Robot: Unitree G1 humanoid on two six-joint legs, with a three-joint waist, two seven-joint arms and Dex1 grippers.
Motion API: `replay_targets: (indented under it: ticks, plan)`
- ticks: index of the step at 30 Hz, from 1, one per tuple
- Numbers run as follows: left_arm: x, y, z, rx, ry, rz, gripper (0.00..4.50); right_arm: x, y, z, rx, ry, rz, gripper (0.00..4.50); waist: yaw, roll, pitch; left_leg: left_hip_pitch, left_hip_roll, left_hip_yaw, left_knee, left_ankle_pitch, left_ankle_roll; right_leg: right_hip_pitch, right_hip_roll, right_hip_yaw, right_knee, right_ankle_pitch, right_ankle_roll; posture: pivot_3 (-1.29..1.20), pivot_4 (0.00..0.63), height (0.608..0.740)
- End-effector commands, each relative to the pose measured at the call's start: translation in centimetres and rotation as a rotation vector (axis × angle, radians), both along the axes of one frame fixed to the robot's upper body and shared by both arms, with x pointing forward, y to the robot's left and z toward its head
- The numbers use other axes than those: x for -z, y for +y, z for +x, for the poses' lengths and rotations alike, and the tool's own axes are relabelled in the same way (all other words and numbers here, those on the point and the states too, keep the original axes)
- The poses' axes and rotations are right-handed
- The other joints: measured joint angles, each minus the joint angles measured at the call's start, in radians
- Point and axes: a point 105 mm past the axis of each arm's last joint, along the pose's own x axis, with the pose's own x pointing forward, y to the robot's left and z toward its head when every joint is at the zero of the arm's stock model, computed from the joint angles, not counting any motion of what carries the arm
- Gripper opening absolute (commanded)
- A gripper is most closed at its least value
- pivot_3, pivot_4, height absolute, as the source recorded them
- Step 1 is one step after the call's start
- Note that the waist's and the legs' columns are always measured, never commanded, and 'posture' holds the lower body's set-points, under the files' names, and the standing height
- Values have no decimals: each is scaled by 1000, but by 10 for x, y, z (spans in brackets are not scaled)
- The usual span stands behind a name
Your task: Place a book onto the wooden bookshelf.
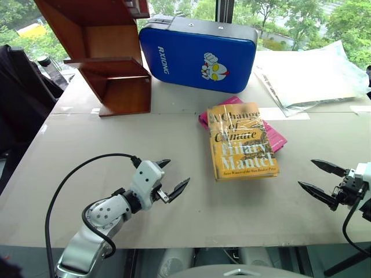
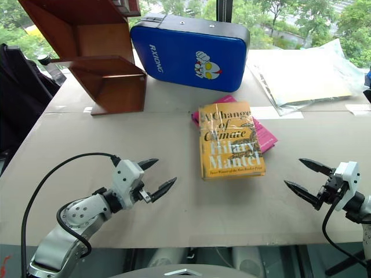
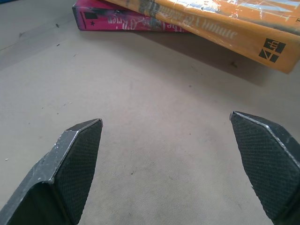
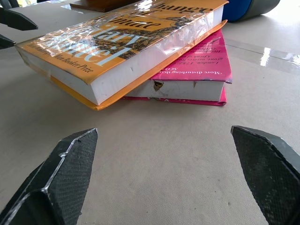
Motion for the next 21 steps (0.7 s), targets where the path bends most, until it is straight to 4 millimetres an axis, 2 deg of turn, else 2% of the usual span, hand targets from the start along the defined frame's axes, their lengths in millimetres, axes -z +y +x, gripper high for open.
replay_targets:
  ticks: [1, 10, 21]
  plan:
    - [-3, 3, 3, 16, -37, 19, 4482, -7, 0, -2, -13, -28, -22, 4500, 0, 0, 0, 0, 0, 0, 0, 0, 0, 0, 0, 0, 0, 0, 0, 0, 150, 740]
    - [2, 5, 8, 25, -35, -2, 4482, -8, -3, -5, 0, -35, -37, 4500, 0, 1, 0, 0, 0, 0, 0, 0, 0, 0, 0, 0, 0, 0, 0, 0, 150, 740]
    - [-2, 1, 12, 70, -57, -2, 4482, -14, -1, -4, 3, -61, -39, 4500, 1, 1, -1, 0, 0, 0, 0, 0, 0, 0, 0, 0, 0, 0, 0, 0, 150, 740]
